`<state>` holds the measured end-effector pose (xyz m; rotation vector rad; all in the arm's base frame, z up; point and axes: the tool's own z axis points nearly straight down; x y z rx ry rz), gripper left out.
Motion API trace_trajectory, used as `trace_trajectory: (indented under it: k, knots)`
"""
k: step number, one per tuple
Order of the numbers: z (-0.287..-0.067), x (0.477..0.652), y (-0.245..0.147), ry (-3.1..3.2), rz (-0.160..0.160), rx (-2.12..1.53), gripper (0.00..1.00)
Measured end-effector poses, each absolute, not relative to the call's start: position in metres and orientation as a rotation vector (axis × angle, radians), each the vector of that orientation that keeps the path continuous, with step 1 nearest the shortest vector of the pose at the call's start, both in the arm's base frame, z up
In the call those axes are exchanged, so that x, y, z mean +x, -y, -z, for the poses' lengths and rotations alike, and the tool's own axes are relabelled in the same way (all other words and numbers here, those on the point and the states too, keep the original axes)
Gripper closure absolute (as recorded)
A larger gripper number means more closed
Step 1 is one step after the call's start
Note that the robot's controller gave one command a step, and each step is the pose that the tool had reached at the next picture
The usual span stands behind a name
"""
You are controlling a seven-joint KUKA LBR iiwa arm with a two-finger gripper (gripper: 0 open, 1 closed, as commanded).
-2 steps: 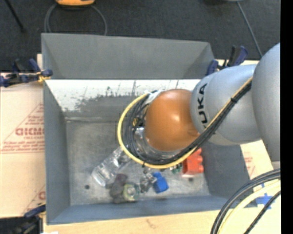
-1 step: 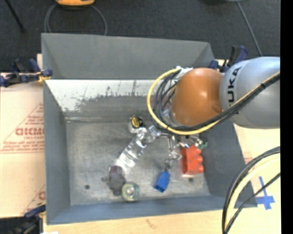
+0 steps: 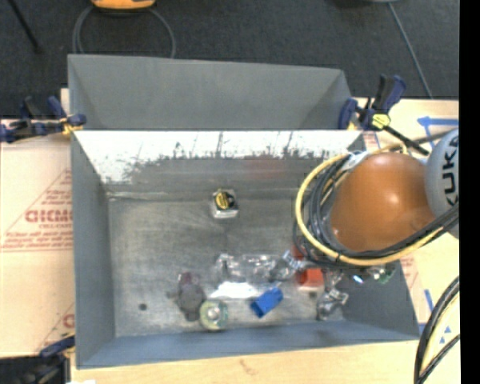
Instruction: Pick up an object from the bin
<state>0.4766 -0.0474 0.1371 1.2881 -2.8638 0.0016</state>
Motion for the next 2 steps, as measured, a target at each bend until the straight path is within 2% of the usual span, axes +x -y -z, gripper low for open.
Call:
trace_trajectory:
  k: [1,2]
  knots:
    - [-0.117,0.508,0.110,2.926,-0.005,1.152,0.00]
    - [-0.083,0.550,0.138,2.911,0.005,1.205,0.00]
